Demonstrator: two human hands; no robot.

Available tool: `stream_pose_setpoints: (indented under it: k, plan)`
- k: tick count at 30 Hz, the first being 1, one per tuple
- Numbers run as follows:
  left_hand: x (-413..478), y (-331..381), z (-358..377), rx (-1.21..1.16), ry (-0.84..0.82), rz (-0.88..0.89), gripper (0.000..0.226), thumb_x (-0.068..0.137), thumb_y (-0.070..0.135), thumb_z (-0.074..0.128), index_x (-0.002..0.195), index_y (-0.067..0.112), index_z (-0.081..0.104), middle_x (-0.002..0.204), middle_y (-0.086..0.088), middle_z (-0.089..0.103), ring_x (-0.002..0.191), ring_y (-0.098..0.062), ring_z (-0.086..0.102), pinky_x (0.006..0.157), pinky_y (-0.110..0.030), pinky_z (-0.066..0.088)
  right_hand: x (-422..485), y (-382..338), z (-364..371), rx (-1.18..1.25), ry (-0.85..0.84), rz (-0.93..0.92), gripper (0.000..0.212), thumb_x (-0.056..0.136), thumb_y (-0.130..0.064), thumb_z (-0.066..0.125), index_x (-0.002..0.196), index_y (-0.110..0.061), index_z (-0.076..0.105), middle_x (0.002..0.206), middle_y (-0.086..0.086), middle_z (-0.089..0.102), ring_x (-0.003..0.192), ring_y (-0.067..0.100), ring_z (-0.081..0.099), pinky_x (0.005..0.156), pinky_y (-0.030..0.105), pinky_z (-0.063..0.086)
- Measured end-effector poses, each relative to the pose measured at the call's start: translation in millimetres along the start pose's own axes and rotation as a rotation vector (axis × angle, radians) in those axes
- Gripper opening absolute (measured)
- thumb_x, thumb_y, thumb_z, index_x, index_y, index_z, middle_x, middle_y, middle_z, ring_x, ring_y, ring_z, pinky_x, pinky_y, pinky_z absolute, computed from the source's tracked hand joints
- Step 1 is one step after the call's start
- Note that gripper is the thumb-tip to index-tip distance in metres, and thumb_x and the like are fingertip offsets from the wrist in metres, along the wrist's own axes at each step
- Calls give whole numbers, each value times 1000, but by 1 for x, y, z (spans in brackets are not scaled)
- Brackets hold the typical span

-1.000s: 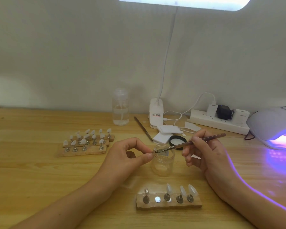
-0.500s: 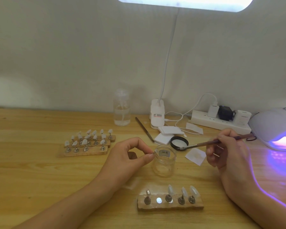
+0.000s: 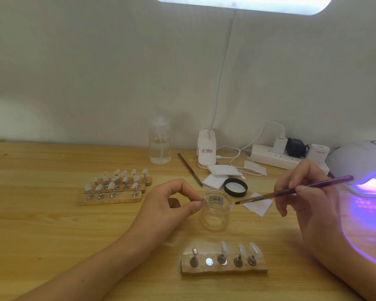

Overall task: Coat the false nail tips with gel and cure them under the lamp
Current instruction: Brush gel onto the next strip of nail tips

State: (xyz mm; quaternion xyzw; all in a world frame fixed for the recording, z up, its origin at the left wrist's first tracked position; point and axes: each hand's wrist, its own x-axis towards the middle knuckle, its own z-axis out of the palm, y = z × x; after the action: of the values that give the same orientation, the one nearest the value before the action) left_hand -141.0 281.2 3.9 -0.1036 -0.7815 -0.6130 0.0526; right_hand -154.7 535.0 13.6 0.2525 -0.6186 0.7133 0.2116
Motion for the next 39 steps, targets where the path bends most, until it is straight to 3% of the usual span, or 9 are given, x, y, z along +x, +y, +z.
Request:
stream_pose_setpoints:
  k: [4, 6, 9, 14, 21, 25, 30, 35, 39]
  plan:
    - [-1, 1, 0, 5, -10, 24, 12, 81, 19, 78, 77, 29, 71, 75, 15, 67, 54, -4, 42, 52, -11, 39, 0, 7, 14, 98, 80, 246, 24, 94, -15, 52, 72, -22, 58, 64, 7, 61, 53, 16, 56, 44, 24, 46]
    - [-1, 1, 0, 8, -15, 36, 14, 82, 18, 77, 78, 30, 72, 78, 16, 68, 53, -5, 42, 51, -11, 38, -2, 12, 22, 139, 70, 398, 15, 91, -26, 55, 79, -17, 56, 64, 8, 63, 53, 15, 57, 46, 24, 48]
    - [0, 1, 0, 12, -18, 48, 15, 82, 16, 77, 78, 30, 72, 77, 18, 68, 52, -6, 42, 50, -10, 37, -3, 14, 27, 168, 47, 492, 19, 84, -30, 58, 81, -13, 52, 65, 10, 63, 53, 15, 58, 47, 23, 50]
    - [1, 1, 0, 16, -17, 59, 16, 82, 17, 76, 79, 32, 72, 88, 12, 71, 54, -6, 42, 51, -12, 38, -2, 12, 28, 172, 25, 498, 19, 85, -31, 57, 81, -14, 52, 68, 10, 65, 53, 14, 57, 48, 22, 50]
    - [0, 0, 0, 15, -15, 76, 15, 82, 17, 76, 79, 31, 72, 87, 14, 71, 52, -5, 41, 51, -11, 37, -3, 11, 27, 147, 84, 460, 19, 83, -30, 57, 80, -13, 51, 66, 11, 64, 53, 15, 57, 47, 23, 48]
    - [0, 0, 0, 17, -17, 79, 16, 82, 17, 75, 79, 32, 72, 87, 14, 71, 52, -5, 40, 51, -10, 36, -3, 10, 29, 150, 18, 439, 20, 83, -33, 59, 80, -14, 53, 70, 11, 66, 54, 15, 58, 48, 23, 49]
    - [0, 0, 0, 10, -24, 87, 15, 83, 16, 76, 79, 30, 72, 84, 15, 70, 50, -4, 39, 50, -10, 35, -3, 13, 25, 136, 99, 451, 17, 94, -24, 52, 81, -13, 51, 66, 11, 65, 53, 14, 56, 46, 23, 47]
    - [0, -1, 0, 10, -25, 90, 15, 83, 15, 76, 80, 29, 72, 87, 13, 71, 50, -5, 38, 50, -10, 36, -4, 10, 30, 128, 19, 429, 19, 87, -31, 56, 82, -14, 51, 71, 12, 67, 54, 15, 58, 48, 23, 48]
    - [0, -1, 0, 12, -29, 95, 16, 83, 16, 76, 79, 31, 72, 88, 13, 71, 51, -4, 38, 51, -9, 36, -3, 12, 26, 132, 83, 443, 17, 96, -22, 50, 83, -12, 49, 67, 10, 66, 53, 13, 56, 47, 22, 48]
